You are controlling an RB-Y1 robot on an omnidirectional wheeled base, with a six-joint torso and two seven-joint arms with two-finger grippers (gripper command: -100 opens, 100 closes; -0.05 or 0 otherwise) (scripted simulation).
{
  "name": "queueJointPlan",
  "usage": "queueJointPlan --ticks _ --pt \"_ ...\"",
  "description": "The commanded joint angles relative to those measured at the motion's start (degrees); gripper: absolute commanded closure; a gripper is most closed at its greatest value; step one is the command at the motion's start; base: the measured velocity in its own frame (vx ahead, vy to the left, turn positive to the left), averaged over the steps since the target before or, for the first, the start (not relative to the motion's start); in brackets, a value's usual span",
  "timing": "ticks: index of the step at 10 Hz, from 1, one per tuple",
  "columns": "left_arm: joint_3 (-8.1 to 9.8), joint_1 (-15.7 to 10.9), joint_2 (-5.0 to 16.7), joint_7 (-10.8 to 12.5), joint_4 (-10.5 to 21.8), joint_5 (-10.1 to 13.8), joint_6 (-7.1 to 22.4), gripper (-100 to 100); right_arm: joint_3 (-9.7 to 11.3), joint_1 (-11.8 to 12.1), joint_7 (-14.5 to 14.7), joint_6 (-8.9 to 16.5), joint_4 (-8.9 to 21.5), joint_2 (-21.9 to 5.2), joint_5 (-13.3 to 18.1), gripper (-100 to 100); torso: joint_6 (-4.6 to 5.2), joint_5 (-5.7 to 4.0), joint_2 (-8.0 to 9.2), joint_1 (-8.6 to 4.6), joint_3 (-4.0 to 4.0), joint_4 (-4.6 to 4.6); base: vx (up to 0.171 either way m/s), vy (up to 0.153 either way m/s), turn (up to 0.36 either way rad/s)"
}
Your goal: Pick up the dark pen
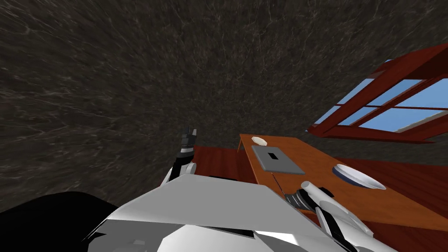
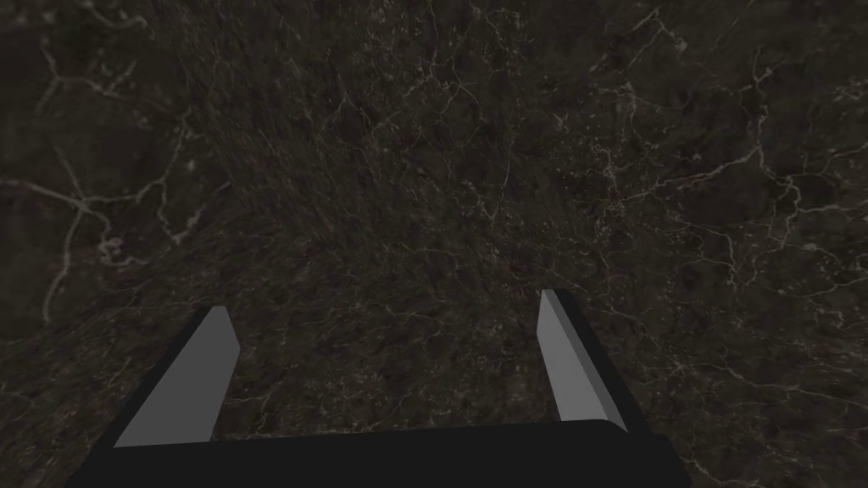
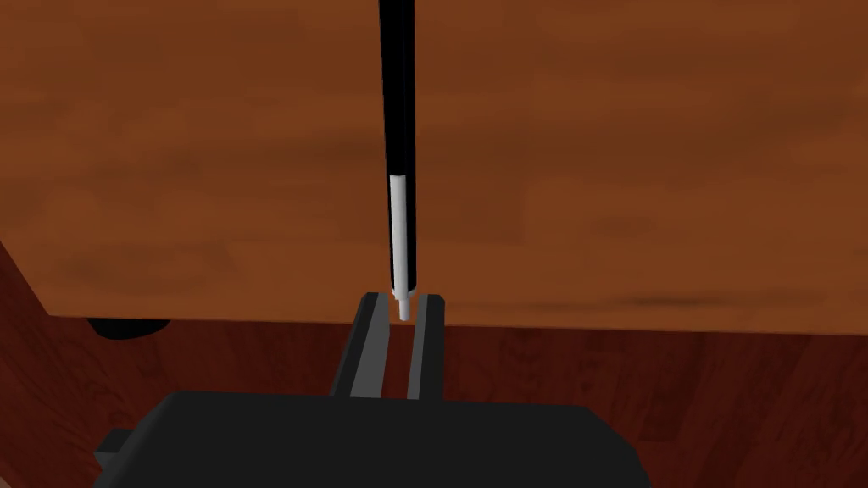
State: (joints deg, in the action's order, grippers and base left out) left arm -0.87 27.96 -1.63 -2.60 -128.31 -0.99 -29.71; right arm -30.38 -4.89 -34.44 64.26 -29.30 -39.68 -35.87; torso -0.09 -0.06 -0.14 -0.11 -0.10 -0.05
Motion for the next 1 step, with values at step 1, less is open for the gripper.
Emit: queueJointPlan --ticks 1 --pt "0.00 0.0 0.0 0.0 0.0 0.0 0.0 0 0.0 0.0 0.0 0.0 0.0 0.0 0.0 0 0.00 0.00 0.00 0.00 0.00 0.00 0.006 0.003 0.004"
